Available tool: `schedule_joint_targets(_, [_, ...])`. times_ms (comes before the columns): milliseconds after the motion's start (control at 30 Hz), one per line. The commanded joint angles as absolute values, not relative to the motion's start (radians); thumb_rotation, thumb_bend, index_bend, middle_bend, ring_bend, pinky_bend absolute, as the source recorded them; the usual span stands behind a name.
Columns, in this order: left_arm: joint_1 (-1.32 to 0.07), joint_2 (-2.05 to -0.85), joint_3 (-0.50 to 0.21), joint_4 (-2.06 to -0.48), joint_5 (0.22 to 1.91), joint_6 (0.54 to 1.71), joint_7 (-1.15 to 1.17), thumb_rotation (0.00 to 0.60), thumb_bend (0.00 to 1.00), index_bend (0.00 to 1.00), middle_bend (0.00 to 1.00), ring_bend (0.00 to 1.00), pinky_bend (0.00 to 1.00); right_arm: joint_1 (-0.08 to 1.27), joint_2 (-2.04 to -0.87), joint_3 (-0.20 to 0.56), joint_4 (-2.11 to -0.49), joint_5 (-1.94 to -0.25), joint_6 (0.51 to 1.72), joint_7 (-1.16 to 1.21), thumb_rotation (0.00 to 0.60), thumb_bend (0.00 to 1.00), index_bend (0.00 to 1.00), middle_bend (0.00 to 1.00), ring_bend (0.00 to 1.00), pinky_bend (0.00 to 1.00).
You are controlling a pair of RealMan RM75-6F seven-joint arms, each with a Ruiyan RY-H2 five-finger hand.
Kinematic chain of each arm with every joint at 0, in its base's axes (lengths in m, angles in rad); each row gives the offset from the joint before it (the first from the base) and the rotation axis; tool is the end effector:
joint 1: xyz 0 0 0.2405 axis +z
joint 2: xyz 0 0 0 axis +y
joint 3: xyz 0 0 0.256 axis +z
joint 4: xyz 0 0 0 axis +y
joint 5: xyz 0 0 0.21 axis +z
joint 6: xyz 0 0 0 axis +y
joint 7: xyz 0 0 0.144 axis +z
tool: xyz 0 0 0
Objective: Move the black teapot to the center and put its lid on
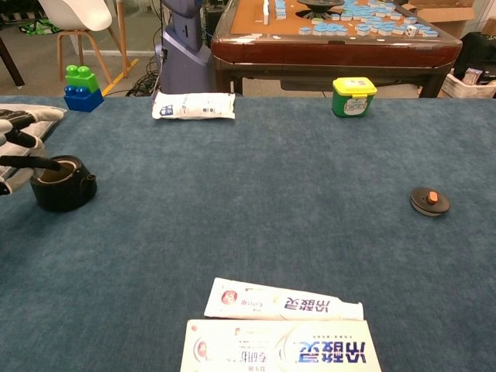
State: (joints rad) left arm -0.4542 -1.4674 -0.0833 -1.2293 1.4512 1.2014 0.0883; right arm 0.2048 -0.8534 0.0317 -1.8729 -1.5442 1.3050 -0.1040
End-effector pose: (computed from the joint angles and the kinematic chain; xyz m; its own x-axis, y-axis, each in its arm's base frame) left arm -0.2749 0.3044 0.0492 0.5273 0.0705 0.8467 0.8274 -0.2693 -0.4929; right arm -0.2574 -0.2029 0.1869 0.5185 -0.1311 0.8450 -0.8503 -0.1839 0.4932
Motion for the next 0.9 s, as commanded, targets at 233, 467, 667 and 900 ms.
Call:
schedule_joint_targets(233, [-0.528,-1.371,-0.125,-1.411,1.389,1.098,0.263,0.6,0.51,0.68,0.0,0.0,0.0,0.209,-0.858,0.035,-1.856,-1.539,1.301,-0.087,0.6,0.52,0.12,0.0,0.0,0.0])
schedule_joint_targets(467, [-0.555,-1.326,-0.142,-1.516,1.329,1.065,0.385,0.6,0.51,0.67,0.0,0.0,0.0,0.213,-0.867,0.035,-1.817,-1.54,1.295,-0.041,0.6,0.52,0.12,0.0,0.0,0.0])
schedule_joint_targets(667, [-0.562,-1.308,-0.14,-1.566,1.288,1.059,0.447,0.6,0.51,0.67,0.0,0.0,0.0,0.22,-0.875,0.037,-1.793,-1.539,1.285,-0.017,0.6,0.52,0.12,0.0,0.0,0.0])
schedule_joint_targets(900, [-0.559,-1.293,-0.133,-1.634,1.266,1.091,0.523,0.6,0.51,0.67,0.0,0.0,0.0,0.233,-0.881,0.036,-1.781,-1.555,1.274,0.001,0.6,0.52,0.12,0.0,0.0,0.0])
